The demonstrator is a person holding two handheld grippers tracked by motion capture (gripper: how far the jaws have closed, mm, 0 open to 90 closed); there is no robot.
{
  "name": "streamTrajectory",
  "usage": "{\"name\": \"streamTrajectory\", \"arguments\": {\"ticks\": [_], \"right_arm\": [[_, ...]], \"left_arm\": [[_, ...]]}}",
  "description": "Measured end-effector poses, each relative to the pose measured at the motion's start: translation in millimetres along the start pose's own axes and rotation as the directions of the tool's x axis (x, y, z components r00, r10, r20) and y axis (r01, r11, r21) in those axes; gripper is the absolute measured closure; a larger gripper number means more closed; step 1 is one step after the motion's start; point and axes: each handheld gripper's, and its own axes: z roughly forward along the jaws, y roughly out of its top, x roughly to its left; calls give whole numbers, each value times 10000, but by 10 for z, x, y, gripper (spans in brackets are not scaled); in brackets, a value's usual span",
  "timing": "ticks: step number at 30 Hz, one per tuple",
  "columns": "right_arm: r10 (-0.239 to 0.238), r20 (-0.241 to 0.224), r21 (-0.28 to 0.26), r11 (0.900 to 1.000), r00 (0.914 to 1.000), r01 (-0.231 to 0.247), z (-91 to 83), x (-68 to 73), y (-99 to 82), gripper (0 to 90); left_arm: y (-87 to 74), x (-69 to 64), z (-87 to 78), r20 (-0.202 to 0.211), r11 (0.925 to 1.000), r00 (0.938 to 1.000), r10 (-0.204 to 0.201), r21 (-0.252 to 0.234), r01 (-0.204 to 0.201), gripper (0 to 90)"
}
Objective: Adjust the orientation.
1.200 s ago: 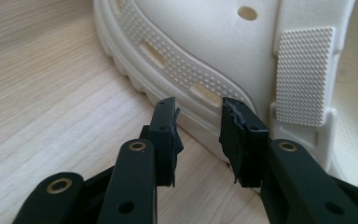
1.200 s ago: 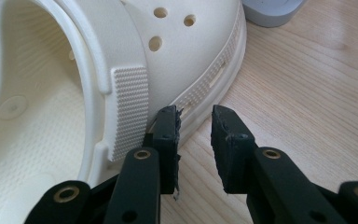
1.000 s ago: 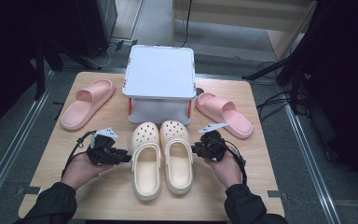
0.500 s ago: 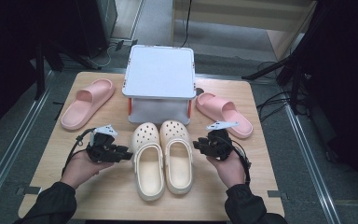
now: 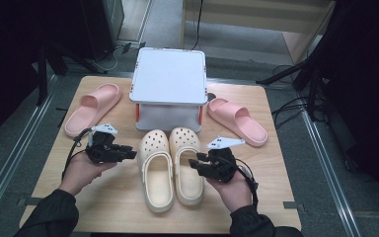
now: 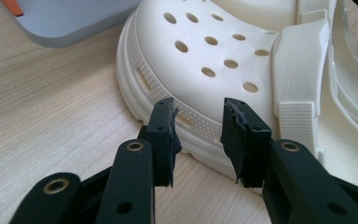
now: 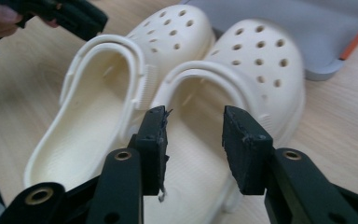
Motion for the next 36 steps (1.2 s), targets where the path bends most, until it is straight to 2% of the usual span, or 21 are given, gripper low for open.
{"name": "streamTrajectory", "arguments": {"ticks": [2, 6, 9, 15, 20, 22, 27, 36], "right_arm": [[34, -100, 35, 10000, 9999, -34, 23, 73, -15, 562], [183, -305, -1, 9998, 9994, -183, 55, 153, -32, 529], [11, -150, 13, 10000, 9999, -10, 109, 213, -38, 500], [330, -97, 118, 9994, 9994, -329, 197, 237, -52, 431], [241, -33, 363, 9991, 9997, -240, 359, 294, -37, 388], [114, 134, 450, 9989, 9998, -120, 444, 331, -35, 377], [392, 393, 387, 9984, 9985, -407, 599, 373, -9, 348], [693, 931, 387, 9966, 9932, -732, 758, 381, 64, 359]], "left_arm": [[21, -11, -10, 256, 9997, 9995, -165, -171, 169, 625], [70, -86, -36, 268, 9992, 9996, 21, -400, -10, 613], [74, -142, -32, -37, 9991, 9993, 376, -219, -377, 607], [73, -129, -41, -207, 9991, 9990, 395, -164, -399, 602], [65, -110, -57, -307, 9988, 9984, 484, -20, -484, 587], [57, -126, -73, -343, 9979, 9973, 653, 54, -651, 586], [56, -136, -96, -375, 9971, 9964, 759, 57, -757, 574], [82, -89, -134, -380, 9975, 9968, 700, -91, -704, 572]]}}
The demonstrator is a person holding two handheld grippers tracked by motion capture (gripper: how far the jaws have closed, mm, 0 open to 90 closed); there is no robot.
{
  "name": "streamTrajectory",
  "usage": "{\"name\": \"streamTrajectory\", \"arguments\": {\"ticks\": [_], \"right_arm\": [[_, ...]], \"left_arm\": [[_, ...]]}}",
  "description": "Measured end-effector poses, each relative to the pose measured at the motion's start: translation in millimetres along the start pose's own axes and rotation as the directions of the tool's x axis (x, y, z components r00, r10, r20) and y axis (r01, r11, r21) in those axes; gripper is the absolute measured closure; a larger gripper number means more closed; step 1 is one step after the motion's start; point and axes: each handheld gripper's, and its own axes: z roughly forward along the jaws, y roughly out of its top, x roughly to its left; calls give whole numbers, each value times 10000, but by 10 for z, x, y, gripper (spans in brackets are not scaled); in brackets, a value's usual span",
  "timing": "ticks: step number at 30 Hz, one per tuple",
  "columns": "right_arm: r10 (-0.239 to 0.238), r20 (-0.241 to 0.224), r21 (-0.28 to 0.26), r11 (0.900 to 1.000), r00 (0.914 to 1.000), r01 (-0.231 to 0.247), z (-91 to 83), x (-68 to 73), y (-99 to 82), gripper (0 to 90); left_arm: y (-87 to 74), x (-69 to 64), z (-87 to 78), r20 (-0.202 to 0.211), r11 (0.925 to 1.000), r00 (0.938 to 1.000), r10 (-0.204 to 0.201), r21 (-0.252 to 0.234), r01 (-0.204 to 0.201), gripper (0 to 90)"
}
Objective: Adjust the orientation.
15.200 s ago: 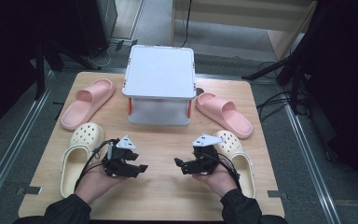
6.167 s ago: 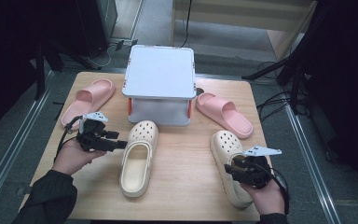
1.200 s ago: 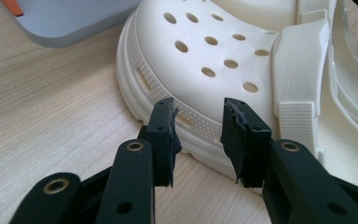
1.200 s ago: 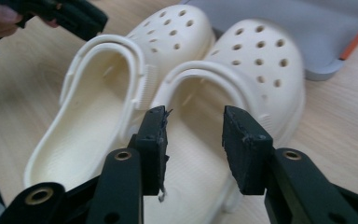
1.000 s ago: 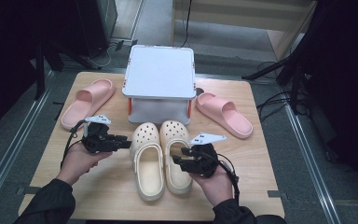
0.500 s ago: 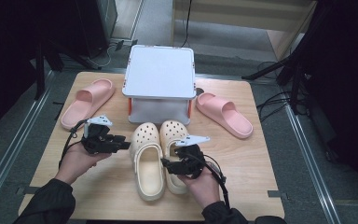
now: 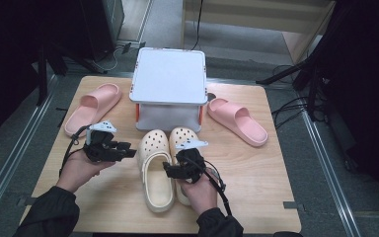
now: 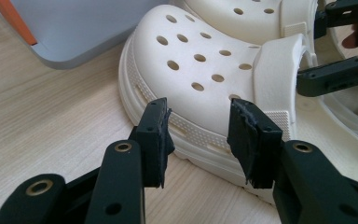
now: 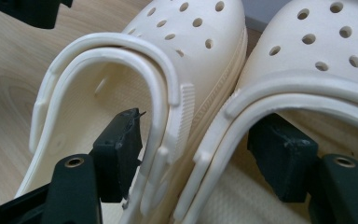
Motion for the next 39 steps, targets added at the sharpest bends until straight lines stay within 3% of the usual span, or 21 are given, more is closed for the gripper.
{"name": "streamTrajectory", "arguments": {"ticks": [4, 14, 25, 28, 33, 39], "right_arm": [[275, -13, 60, 9996, 9996, -275, 72, 0, 24, 363], [296, 394, 316, 9990, 9988, -308, 190, 33, 47, 427], [386, 493, 500, 9979, 9980, -411, 149, -9, 58, 602], [443, 407, 512, 9976, 9982, -464, 140, -28, 60, 620], [540, 351, 551, 9969, 9979, -559, 117, -64, 66, 644], [113, 471, 636, 9979, 9988, -143, 83, -95, 72, 654]], "left_arm": [[10, 19, -12, 11, 10000, 10000, -17, -60, 17, 572], [19, 45, -22, 2, 9999, 10000, -75, -109, 75, 569], [14, 67, -40, -110, 9997, 9997, -218, -139, 217, 571], [25, 71, -47, -133, 9996, 9996, -231, -132, 229, 600], [139, 101, -84, -270, 9992, 9992, -282, -303, 274, 728], [326, 126, -124, -229, 9989, 9996, -182, -431, 172, 799]]}}
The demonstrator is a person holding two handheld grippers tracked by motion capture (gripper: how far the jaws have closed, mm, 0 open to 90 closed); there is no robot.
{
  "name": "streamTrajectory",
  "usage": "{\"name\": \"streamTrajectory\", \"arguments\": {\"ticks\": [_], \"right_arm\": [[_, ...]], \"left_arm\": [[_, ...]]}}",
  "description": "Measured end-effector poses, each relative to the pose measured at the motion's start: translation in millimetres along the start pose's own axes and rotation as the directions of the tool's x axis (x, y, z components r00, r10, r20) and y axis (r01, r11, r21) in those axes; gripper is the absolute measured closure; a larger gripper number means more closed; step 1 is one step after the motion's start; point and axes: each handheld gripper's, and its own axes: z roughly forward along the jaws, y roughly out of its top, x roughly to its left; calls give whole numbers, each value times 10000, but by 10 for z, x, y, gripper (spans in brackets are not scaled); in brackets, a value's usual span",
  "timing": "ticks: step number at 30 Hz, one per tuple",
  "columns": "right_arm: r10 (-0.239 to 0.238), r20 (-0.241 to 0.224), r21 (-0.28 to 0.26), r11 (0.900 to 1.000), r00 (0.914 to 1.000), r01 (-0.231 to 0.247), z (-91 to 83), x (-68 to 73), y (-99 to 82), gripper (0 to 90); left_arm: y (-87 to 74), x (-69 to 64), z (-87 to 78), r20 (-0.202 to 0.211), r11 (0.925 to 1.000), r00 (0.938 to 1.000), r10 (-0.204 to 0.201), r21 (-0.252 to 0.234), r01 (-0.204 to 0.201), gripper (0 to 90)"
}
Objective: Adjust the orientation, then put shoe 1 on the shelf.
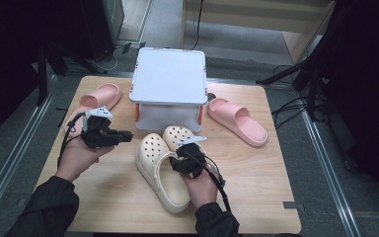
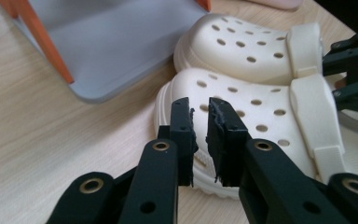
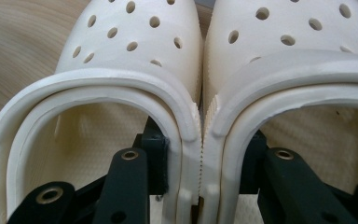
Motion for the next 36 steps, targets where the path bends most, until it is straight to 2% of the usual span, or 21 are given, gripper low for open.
{"name": "streamTrajectory", "arguments": {"ticks": [3, 10, 15, 16, 17, 19, 24, 25, 27, 28, 30, 33, 35, 36], "right_arm": [[-14, -68, 79, 10000, 10000, 15, -27, -17, 22, 656], [-335, -113, -108, 9994, 9994, 334, -92, -66, 117, 655], [-193, -247, -163, 9997, 9995, 189, -109, -101, 182, 654], [-158, -315, -178, 9997, 9994, 153, -111, -121, 217, 654], [-158, -315, -178, 9997, 9994, 153, -111, -121, 217, 654], [-161, -301, -202, 9997, 9994, 155, -103, -142, 277, 654], [-185, -206, -243, 9995, 9996, 180, -58, -188, 375, 654], [-203, -167, -271, 9994, 9997, 198, -45, -197, 394, 654], [-150, -101, -360, 9992, 9998, 146, -17, -215, 429, 654], [-95, -83, -367, 9993, 9999, 92, 1, -222, 450, 654], [-118, -85, -364, 9993, 9999, 114, 19, -233, 473, 654], [-21, 84, -350, 9994, 10000, 24, 75, -279, 591, 653], [-50, 134, -385, 9992, 9999, 56, 90, -296, 622, 654], [95, 244, -460, 9989, 9997, -84, 124, -332, 680, 653]], "left_arm": [[85, 21, 19, 104, 9999, 9999, 25, 159, -27, 829], [286, 31, 42, 105, 9992, 9996, 257, 303, -261, 816], [453, 67, 30, 60, 9987, 9994, 349, 364, -351, 819], [532, 91, 17, 68, 9987, 9993, 376, 338, -378, 819], [532, 91, 17, 68, 9987, 9993, 376, 338, -378, 819], [654, 116, -5, -2, 9982, 9986, 522, 298, -522, 821], [824, 131, -47, -150, 9973, 9973, 714, 197, -711, 823], [918, 139, -75, -248, 9967, 9964, 810, 97, -808, 823], [965, 138, -82, -263, 9966, 9963, 818, 30, -818, 822], [1050, 130, -92, -398, 9952, 9945, 973, -20, -974, 821], [1099, 130, -86, -483, 9941, 9930, 1078, -51, -1081, 821], [1210, 186, 1, -681, 9927, 9905, 1198, 248, -1183, 822], [1228, 212, 30, -643, 9930, 9911, 1162, 284, -1146, 822], [1249, 236, 65, -685, 9930, 9911, 1141, 390, -1116, 822]]}}
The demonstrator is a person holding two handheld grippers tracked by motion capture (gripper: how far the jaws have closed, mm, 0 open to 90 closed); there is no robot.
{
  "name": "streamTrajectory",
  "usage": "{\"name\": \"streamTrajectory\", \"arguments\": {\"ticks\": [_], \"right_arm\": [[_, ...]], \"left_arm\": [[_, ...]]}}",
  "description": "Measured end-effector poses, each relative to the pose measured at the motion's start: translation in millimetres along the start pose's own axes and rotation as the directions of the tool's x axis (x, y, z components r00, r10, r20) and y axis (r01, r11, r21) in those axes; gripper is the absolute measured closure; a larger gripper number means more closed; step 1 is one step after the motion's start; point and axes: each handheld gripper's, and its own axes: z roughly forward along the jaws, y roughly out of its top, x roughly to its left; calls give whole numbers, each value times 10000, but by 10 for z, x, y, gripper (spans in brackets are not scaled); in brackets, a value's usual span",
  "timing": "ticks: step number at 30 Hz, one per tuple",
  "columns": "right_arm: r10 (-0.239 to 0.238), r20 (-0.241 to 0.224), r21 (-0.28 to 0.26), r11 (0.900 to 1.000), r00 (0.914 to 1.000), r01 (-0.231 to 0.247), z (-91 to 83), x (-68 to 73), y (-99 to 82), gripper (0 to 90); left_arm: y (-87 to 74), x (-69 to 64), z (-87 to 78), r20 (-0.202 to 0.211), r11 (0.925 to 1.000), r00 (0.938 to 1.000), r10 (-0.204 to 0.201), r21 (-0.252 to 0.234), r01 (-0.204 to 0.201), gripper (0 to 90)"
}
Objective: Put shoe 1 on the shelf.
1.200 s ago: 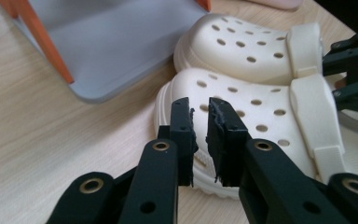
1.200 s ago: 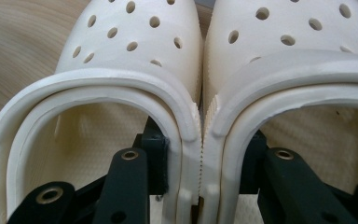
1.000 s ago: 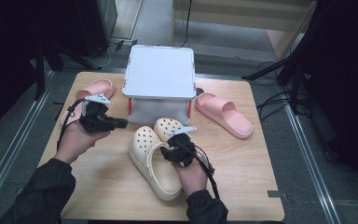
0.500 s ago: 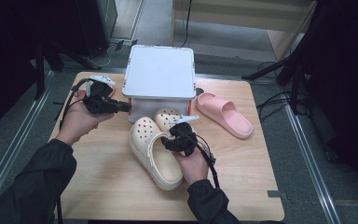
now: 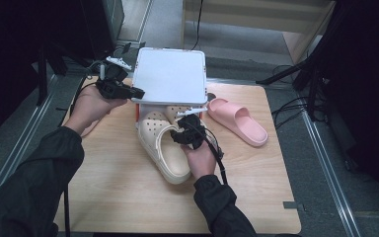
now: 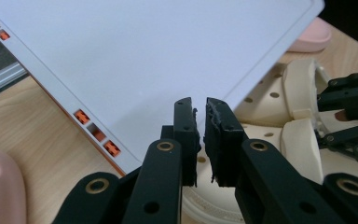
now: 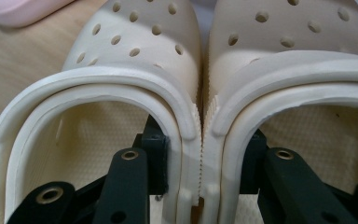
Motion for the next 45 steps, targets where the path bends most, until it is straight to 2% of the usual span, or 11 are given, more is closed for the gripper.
{"name": "streamTrajectory", "arguments": {"ticks": [5, 6, 9, 17, 22, 24, 30, 37, 40, 43, 45], "right_arm": [[259, 211, -113, 9996, 9994, -257, 104, -60, 88, 653], [489, 217, -260, 9985, 9986, -483, 149, -87, 123, 653], [696, 285, -379, 9969, 9972, -685, 194, -107, 154, 653], [559, 745, -490, 9974, 9957, -523, 375, -42, 257, 652], [863, 1038, -457, 9956, 9909, -819, 476, -27, 271, 651], [908, 1380, -661, 9944, 9863, -823, 496, -20, 255, 649], [1024, 1242, -693, 9931, 9870, -944, 512, -42, 257, 641], [1000, 1052, -683, 9933, 9894, -932, 499, -48, 244, 560], [883, 958, -733, 9940, 9915, -814, 453, -47, 228, 531], [1073, 511, -787, 9915, 9929, -1031, 345, -69, 209, 505], [1066, 500, -845, 9912, 9930, -1021, 299, -69, 207, 503]], "left_arm": [[23, 55, 112, -147, 9992, 9997, 181, 371, -175, 820], [17, 58, 125, -220, 9996, 9997, 128, 269, -122, 816], [12, 74, 130, -182, 9996, 9998, 96, 249, -92, 815], [26, 78, 133, -208, 9992, 9996, 180, 368, -172, 837], [27, 74, 131, -242, 9988, 9993, 268, 412, -258, 837], [18, 69, 131, -307, 9991, 9992, 265, 340, -254, 836], [8, 72, 130, -289, 9994, 9994, 212, 289, -203, 838], [3, 59, 129, -357, 9991, 9988, 342, 276, -332, 837], [1, 69, 129, -272, 9995, 9994, 227, 236, -221, 837], [3, 71, 129, -266, 9995, 9994, 214, 257, -207, 837], [2, 73, 131, -267, 9996, 9995, 140, 229, -134, 837]]}}
